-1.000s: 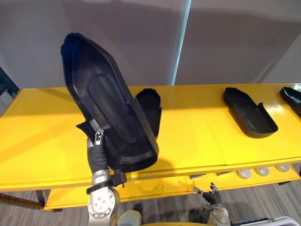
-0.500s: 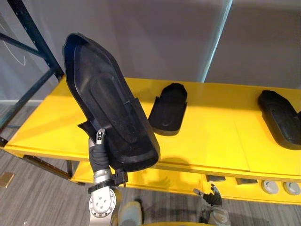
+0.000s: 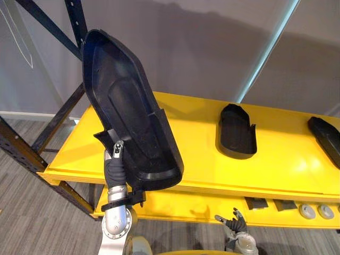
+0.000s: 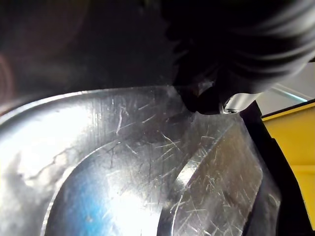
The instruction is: Walk over and take plastic housings, then place them on the shelf
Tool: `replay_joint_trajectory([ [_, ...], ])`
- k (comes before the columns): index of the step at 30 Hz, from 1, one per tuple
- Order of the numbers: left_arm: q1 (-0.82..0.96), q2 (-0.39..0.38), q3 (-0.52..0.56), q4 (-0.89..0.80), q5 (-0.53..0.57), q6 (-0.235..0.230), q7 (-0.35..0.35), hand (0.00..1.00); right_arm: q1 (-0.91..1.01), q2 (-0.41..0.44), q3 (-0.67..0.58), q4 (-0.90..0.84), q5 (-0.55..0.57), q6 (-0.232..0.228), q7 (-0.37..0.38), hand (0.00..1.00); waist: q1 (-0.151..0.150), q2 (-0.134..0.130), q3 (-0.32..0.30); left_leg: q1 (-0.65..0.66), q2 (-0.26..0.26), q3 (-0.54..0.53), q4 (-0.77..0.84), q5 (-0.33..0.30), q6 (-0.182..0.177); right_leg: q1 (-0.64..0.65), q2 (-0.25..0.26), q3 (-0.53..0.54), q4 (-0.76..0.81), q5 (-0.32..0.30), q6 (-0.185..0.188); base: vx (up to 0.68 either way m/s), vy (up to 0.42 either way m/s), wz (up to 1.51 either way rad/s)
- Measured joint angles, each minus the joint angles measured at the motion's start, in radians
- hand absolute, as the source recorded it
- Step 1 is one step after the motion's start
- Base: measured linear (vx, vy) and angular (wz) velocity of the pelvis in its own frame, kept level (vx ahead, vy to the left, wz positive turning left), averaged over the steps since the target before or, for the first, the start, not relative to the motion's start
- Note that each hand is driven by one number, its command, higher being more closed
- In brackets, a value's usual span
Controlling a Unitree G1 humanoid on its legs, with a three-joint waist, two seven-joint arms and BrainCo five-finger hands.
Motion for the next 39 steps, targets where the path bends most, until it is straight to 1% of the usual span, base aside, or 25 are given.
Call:
replay_joint_trajectory([
  [1,0.001,-0.013,0.0,0.011,0.01,0.002,-0.002,1.0,0.002,0.0,0.0,0.01,0.001,0.001,-0.001,0.0,-0.002,0.013,-0.003,-0.001,-0.007,-0.01,0.001,0.002,-0.003,0.02,0.007,-0.007,-0.039,-0.008,-0.014,-0.08,0.036,0.23],
  [2,0.003,-0.013,0.005,0.018,0.023,0.005,-0.001,1.0,0.01,0.001,0.003,0.01,0.006,0.001,0.001,0.0,-0.002,0.026,-0.004,0.0,-0.008,-0.016,-0.013,0.008,-0.011,0.027,0.01,-0.014,-0.061,0.0,-0.013,-0.06,0.033,0.21],
  [3,0.001,-0.013,0.01,0.023,0.03,0.006,-0.001,1.0,0.011,0.001,0.004,0.01,0.007,0.001,0.001,0.0,-0.002,0.029,-0.005,-0.003,-0.008,-0.02,-0.019,0.014,-0.018,0.028,0.012,-0.019,-0.071,0.007,-0.01,-0.05,0.023,0.2],
  [5,0.004,-0.014,0.022,0.034,0.041,0.01,-0.003,1.0,0.01,0.001,0.003,0.01,0.008,0.001,0.0,0.0,0.002,0.035,-0.01,-0.014,0.006,-0.034,-0.022,0.052,-0.014,0.029,0.032,-0.032,-0.105,0.041,-0.021,0.01,-0.027,0.09],
  [6,0.006,-0.016,0.03,0.034,0.042,0.011,-0.005,1.0,0.009,0.001,0.003,0.01,0.008,0.001,0.0,0.0,0.001,0.033,-0.012,-0.014,0.011,-0.034,-0.022,0.055,-0.016,0.032,0.038,-0.032,-0.114,0.046,-0.023,0.05,-0.059,-0.11],
  [7,0.005,-0.018,0.045,0.034,0.041,0.014,-0.011,1.0,0.005,0.002,0.008,0.01,0.008,-0.001,0.0,0.0,0.001,0.038,-0.019,-0.015,0.023,-0.033,-0.019,0.056,-0.016,0.044,0.051,-0.03,-0.141,0.059,-0.029,0.05,-0.053,-0.11],
  [8,0.005,-0.018,0.05,0.034,0.042,0.015,-0.014,1.0,0.005,0.001,0.008,0.01,0.008,-0.001,0.0,0.0,0.0,0.033,-0.02,-0.015,0.027,-0.032,-0.019,0.057,-0.016,0.048,0.057,-0.029,-0.152,0.064,-0.031,0.07,-0.062,-0.13],
  [9,0.005,-0.018,0.054,0.034,0.041,0.015,-0.021,1.0,0.005,0.002,0.008,0.01,0.008,-0.001,0.0,0.0,0.001,0.023,-0.022,-0.014,0.035,-0.026,-0.02,0.057,-0.017,0.06,0.064,-0.025,-0.166,0.074,-0.029,0.07,-0.033,-0.08],
  [12,0.009,-0.018,0.055,0.035,0.042,0.021,-0.024,1.0,0.006,0.002,0.007,0.01,0.008,-0.003,0.0,0.0,0.001,0.002,-0.031,-0.007,0.039,-0.019,-0.028,0.058,-0.016,0.074,0.071,-0.012,-0.202,0.093,-0.031,0.08,-0.01,-0.08],
  [17,0.009,-0.018,0.08,0.035,0.046,0.022,-0.035,1.0,0.009,0.002,0.008,0.01,0.007,-0.003,0.001,0.0,0.004,0.002,-0.033,0.017,0.05,0.008,-0.051,0.058,-0.016,0.102,0.081,0.021,-0.262,0.133,-0.025,0.01,0.031,-0.17],
  [20,0.008,-0.016,0.087,0.04,0.069,0.036,-0.045,1.0,0.012,0.002,0.006,0.012,0.005,-0.003,0.002,0.0,0.006,0.003,-0.032,0.022,0.053,0.015,-0.055,0.058,-0.015,0.109,0.083,0.03,-0.28,0.147,-0.03,-0.06,0.024,-0.1],
  [23,-0.002,0.0,0.109,0.052,0.085,0.055,-0.046,1.0,0.018,0.002,0.006,0.013,0.003,-0.003,0.016,0.0,0.001,0.005,-0.032,0.032,0.053,0.018,-0.068,0.057,-0.013,0.117,0.084,0.037,-0.296,0.159,-0.026,-0.06,0.016,-0.06],
  [24,-0.015,0.008,0.127,0.065,0.102,0.062,-0.044,1.0,0.02,0.002,0.008,0.013,-0.003,-0.003,0.022,0.0,-0.001,0.012,-0.03,0.033,0.053,0.021,-0.07,0.056,-0.012,0.117,0.084,0.039,-0.299,0.161,-0.025,-0.06,0.006,-0.04],
  [26,-0.048,0.031,0.145,0.103,0.122,0.078,-0.041,1.0,0.037,0.0,0.02,0.014,-0.005,-0.003,0.024,0.0,0.003,0.01,-0.034,0.046,0.053,0.033,-0.096,0.064,-0.023,0.115,0.085,0.053,-0.313,0.17,-0.028,-0.08,0.003,-0.11],
  [29,-0.13,0.076,0.171,0.169,0.144,0.114,-0.031,1.0,0.051,-0.003,0.047,0.026,-0.014,-0.003,0.043,0.0,-0.003,0.014,-0.047,0.045,0.054,0.039,-0.123,0.08,-0.031,0.109,0.089,0.059,-0.336,0.177,-0.032,-0.07,-0.018,-0.08],
  [31,-0.176,0.093,0.186,0.196,0.16,0.123,-0.027,1.0,0.053,-0.006,0.046,0.057,-0.017,0.0,0.045,0.0,-0.004,0.015,-0.058,0.043,0.055,0.039,-0.134,0.103,-0.029,0.098,0.094,0.062,-0.341,0.187,-0.035,0.03,-0.038,-0.08],
  [32,-0.201,0.099,0.196,0.207,0.162,0.132,-0.021,1.0,0.057,-0.006,0.046,0.06,-0.019,0.001,0.046,0.0,-0.007,0.017,-0.06,0.043,0.056,0.041,-0.139,0.109,-0.032,0.099,0.097,0.066,-0.35,0.194,-0.038,0.04,-0.032,-0.13],
  [35,-0.25,0.108,0.214,0.243,0.163,0.138,-0.015,1.0,0.059,-0.01,0.043,0.061,-0.027,0.002,0.06,0.0,-0.009,0.022,-0.067,0.044,0.055,0.053,-0.151,0.117,-0.032,0.099,0.101,0.081,-0.36,0.201,-0.04,0.04,-0.012,-0.15],
  [36,-0.281,0.119,0.219,0.272,0.168,0.145,-0.015,1.0,0.059,-0.011,0.039,0.062,-0.028,0.002,0.063,0.0,-0.014,0.025,-0.068,0.045,0.053,0.054,-0.161,0.122,-0.031,0.097,0.101,0.083,-0.364,0.204,-0.042,0.0,0.0,0.0],
  [37,-0.309,0.133,0.231,0.304,0.175,0.154,-0.016,1.0,0.058,-0.01,0.039,0.072,-0.034,0.002,0.066,0.0,-0.029,0.027,-0.07,0.047,0.052,0.055,-0.171,0.128,-0.031,0.094,0.101,0.085,-0.364,0.205,-0.042,0.0,0.0,0.0],
  [38,-0.321,0.138,0.241,0.321,0.178,0.158,-0.016,1.0,0.055,-0.012,0.039,0.075,-0.036,0.002,0.066,0.0,-0.03,0.028,-0.071,0.048,0.051,0.055,-0.174,0.13,-0.031,0.092,0.101,0.088,-0.364,0.206,-0.042,0.01,-0.012,-0.06],
  [39,-0.353,0.158,0.251,0.375,0.178,0.162,-0.016,1.0,0.048,-0.011,0.039,0.079,-0.036,0.002,0.066,0.0,-0.029,0.028,-0.072,0.063,0.049,0.062,-0.198,0.146,-0.034,0.091,0.101,0.096,-0.363,0.209,-0.043,0.02,-0.014,-0.09],
])
